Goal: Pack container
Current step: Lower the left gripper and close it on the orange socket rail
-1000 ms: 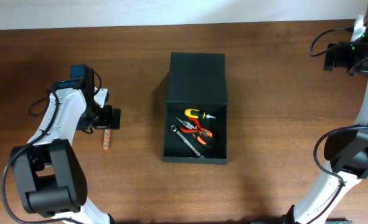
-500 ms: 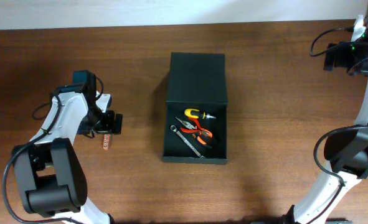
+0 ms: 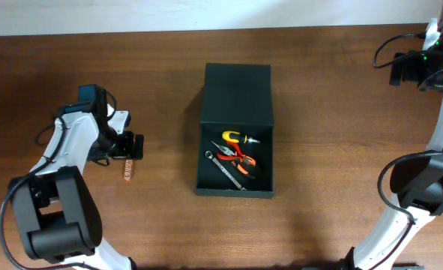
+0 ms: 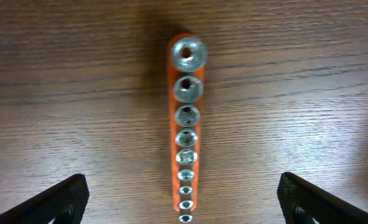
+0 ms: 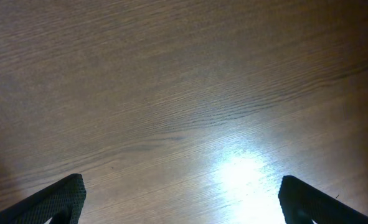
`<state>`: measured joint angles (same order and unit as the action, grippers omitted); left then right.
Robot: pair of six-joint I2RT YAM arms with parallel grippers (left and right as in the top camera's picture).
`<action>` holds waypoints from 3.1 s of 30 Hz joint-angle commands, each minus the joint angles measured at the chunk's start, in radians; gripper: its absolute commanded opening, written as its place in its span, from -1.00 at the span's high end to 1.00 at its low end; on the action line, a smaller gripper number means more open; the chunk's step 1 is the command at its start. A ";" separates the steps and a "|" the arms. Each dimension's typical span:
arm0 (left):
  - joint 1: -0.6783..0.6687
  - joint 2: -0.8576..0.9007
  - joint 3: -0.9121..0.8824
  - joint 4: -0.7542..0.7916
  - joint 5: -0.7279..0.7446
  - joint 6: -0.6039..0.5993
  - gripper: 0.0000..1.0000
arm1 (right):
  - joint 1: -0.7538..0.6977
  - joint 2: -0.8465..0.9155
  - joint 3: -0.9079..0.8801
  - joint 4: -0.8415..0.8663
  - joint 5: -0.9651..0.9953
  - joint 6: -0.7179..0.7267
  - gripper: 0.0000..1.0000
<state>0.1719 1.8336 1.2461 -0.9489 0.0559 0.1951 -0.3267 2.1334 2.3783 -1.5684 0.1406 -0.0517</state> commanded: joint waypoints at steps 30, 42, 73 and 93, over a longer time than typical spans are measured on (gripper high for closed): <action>0.018 0.098 -0.018 0.019 0.019 0.019 -0.98 | -0.002 0.002 -0.002 0.002 -0.002 0.012 -0.98; 0.018 0.132 -0.018 0.047 0.020 0.019 -0.99 | -0.002 0.002 -0.002 0.002 -0.002 0.012 -0.98; 0.018 0.135 -0.018 0.077 0.019 0.019 -0.99 | -0.002 0.002 -0.002 0.002 -0.002 0.012 -0.98; -0.006 0.135 -0.018 0.051 -0.047 0.019 -0.99 | -0.002 0.002 -0.002 0.002 -0.002 0.012 -0.98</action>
<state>0.1795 1.9442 1.2358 -0.8936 0.0360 0.1989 -0.3267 2.1334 2.3783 -1.5688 0.1402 -0.0521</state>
